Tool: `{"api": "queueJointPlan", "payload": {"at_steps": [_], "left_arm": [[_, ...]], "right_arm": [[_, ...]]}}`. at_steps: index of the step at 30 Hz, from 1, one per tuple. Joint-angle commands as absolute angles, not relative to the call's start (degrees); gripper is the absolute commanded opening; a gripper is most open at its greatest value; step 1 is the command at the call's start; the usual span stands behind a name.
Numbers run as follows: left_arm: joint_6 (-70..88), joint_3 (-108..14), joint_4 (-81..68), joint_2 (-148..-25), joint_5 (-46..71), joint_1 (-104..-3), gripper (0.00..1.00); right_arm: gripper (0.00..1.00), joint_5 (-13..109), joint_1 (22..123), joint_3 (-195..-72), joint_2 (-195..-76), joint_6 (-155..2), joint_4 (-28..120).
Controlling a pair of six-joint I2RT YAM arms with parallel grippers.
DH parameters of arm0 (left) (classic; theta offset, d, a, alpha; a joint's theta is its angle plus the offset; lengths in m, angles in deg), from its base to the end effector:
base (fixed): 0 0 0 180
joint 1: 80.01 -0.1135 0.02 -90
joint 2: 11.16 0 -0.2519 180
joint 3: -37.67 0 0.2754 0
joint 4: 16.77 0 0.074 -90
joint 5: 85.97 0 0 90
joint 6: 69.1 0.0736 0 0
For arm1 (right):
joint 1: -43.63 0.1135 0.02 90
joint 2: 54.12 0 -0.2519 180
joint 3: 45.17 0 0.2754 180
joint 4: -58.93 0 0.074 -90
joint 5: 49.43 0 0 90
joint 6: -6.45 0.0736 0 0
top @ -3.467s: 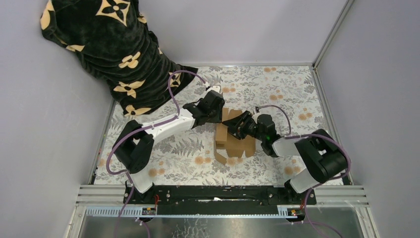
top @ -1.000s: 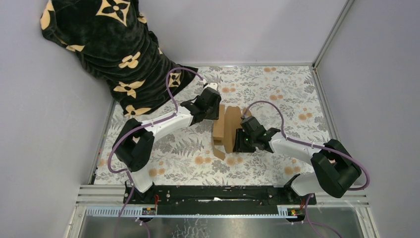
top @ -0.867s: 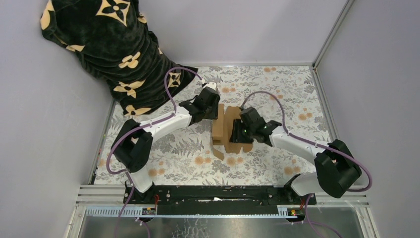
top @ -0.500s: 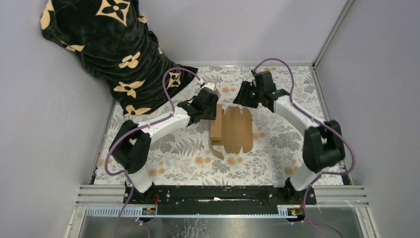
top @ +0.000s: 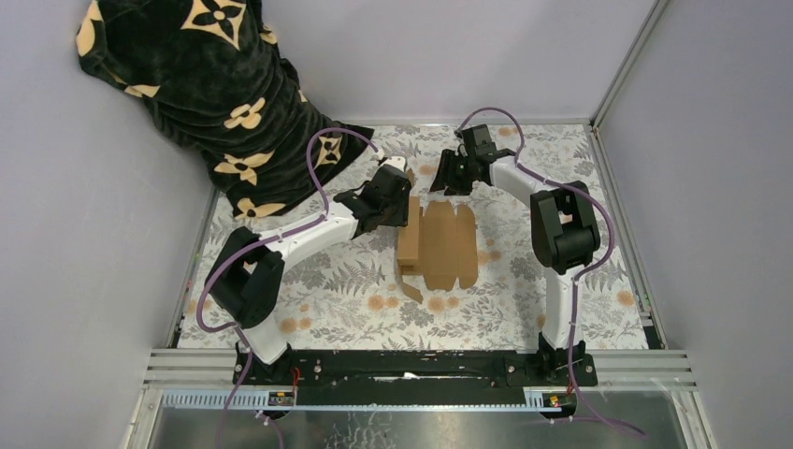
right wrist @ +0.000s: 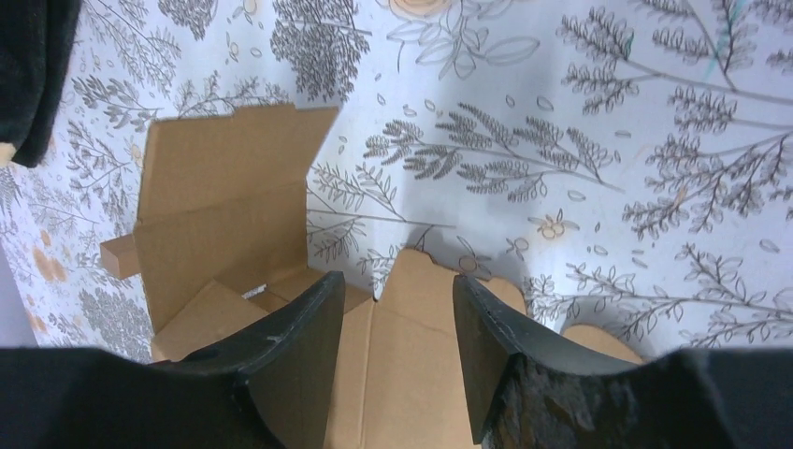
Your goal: Fold the paper box
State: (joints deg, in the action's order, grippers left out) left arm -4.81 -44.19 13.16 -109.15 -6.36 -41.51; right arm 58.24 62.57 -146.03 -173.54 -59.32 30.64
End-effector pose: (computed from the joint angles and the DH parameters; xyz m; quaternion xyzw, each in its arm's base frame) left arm 0.3379 -0.2518 0.1810 0.0692 0.9216 -0.1269 0.3602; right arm 0.4689 0.1845 0.1401 -0.0140 0.9205 0.2665 0.2853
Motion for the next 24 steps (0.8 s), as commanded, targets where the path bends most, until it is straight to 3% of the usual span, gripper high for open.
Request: {"api": "queueJointPlan", "payload": {"at_steps": [1, 13, 24], "left_arm": [[-3.23, -43.08, 13.13, -107.74, -5.58, -41.74, 0.46], [-2.62, -43.23, 13.17, -107.7, -5.33, -41.7, 0.47], [-1.52, -43.18, 12.51, -108.02, -5.31, -41.76, 0.47]], "right_arm": [[0.53, 58.93, 62.17, -151.07, -175.02, -61.54, 30.31], [0.52, 58.19, 62.0, -149.76, -178.58, -62.33, 31.35], [0.5, 56.16, 62.0, -138.2, -172.9, -63.43, 33.84]]}}
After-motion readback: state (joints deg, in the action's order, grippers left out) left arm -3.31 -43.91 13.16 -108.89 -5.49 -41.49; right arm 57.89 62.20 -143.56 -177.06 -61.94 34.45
